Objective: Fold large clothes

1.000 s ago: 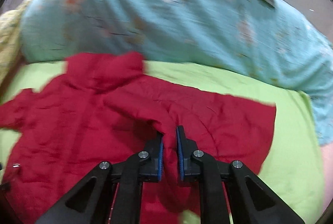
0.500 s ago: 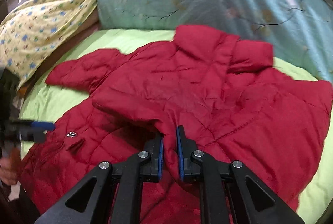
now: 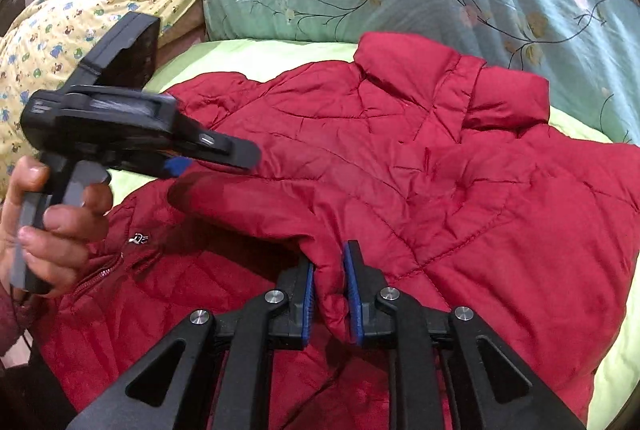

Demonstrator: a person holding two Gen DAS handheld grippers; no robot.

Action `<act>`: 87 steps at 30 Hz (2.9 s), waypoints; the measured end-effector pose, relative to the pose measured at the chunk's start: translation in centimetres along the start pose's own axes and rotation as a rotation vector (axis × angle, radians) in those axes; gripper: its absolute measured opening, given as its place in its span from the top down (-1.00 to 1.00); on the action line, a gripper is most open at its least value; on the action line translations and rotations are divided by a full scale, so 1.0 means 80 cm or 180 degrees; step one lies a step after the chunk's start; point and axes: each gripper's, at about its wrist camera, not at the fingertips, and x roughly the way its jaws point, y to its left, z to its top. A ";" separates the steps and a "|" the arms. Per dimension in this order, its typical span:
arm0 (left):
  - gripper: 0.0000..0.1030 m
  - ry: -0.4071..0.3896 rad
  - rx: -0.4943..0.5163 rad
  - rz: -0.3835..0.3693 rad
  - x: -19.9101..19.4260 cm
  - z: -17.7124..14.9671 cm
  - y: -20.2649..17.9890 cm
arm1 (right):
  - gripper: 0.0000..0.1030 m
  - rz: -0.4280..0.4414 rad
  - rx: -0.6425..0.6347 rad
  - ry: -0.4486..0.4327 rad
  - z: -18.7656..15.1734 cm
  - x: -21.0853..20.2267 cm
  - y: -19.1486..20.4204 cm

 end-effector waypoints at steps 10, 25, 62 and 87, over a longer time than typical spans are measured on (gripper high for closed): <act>0.79 -0.0592 0.0780 0.0860 -0.044 0.012 -0.009 | 0.29 -0.0128 0.0387 -0.0200 -0.014 -0.048 -0.043; 0.44 -0.1067 0.0934 0.1277 -0.078 -0.006 -0.001 | 0.28 -0.0726 0.1130 0.0192 -0.028 0.005 -0.144; 0.42 -0.0638 0.0855 0.0955 -0.022 -0.029 0.007 | 0.12 -0.0605 0.1031 0.0338 0.006 0.066 -0.097; -0.03 -0.1113 -0.0404 0.0815 -0.129 -0.069 0.142 | 0.10 -0.0284 0.1145 0.0051 -0.038 -0.045 -0.044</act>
